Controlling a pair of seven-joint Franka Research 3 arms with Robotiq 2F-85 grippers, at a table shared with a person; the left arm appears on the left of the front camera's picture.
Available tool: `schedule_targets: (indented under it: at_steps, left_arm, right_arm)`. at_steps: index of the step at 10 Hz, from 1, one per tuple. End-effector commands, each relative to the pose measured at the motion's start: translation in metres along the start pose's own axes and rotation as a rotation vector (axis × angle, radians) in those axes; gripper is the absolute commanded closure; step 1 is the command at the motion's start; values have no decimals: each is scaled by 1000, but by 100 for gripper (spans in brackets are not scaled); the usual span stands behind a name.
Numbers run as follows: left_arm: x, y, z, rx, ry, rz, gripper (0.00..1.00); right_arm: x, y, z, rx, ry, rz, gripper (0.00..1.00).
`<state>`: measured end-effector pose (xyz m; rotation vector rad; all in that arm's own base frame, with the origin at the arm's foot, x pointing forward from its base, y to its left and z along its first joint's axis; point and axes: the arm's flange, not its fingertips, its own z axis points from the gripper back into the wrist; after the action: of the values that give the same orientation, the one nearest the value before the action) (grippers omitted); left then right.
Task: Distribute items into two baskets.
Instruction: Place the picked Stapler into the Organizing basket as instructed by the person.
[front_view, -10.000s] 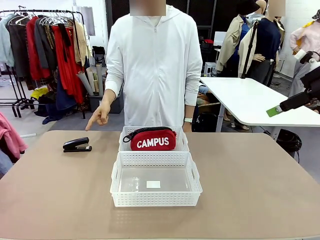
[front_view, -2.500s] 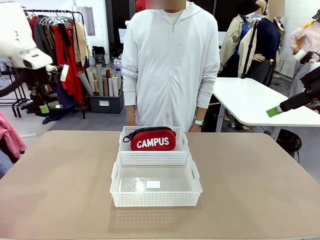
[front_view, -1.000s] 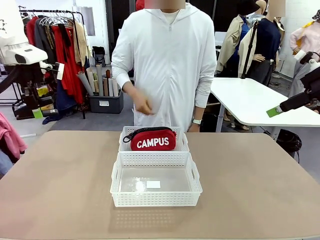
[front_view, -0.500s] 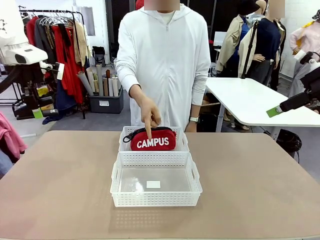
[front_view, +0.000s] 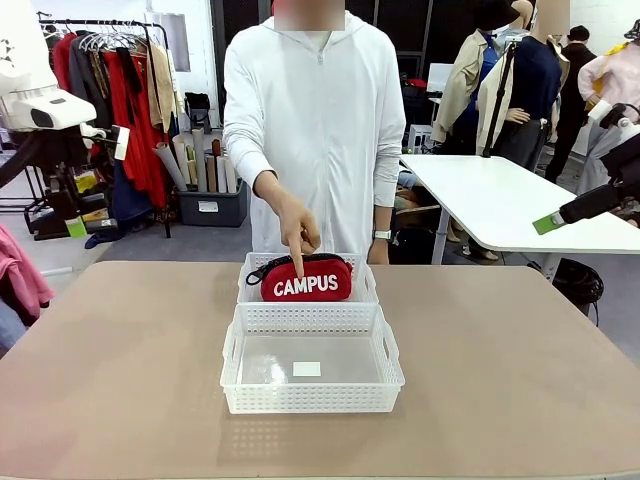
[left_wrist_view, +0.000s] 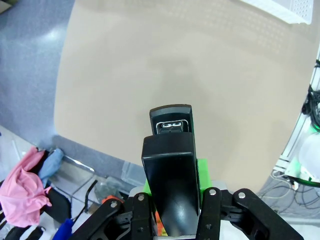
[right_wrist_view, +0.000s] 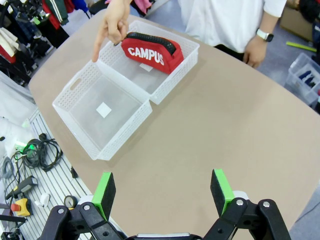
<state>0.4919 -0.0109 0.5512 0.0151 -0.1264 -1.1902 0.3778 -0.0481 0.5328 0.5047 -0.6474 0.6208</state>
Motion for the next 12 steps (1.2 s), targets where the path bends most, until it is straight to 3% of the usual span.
schedule_targets:
  at_steps: [1,4,8,12]
  left_arm:
    - [2,-16,1,-27,-40,-47,100]
    - [15,-50,-4,-87,-57,-106,100]
    - [58,-98,-20,-136,-52,-178,100]
    - [91,-139,-21,-135,-79,-211,100]
  right_arm:
    - [0,0,1,0,-3,-1,0]
    - [0,0,1,0,-3,-1,0]
    - [0,0,1,0,-3,-1,0]
    - [0,0,1,0,-3,-1,0]
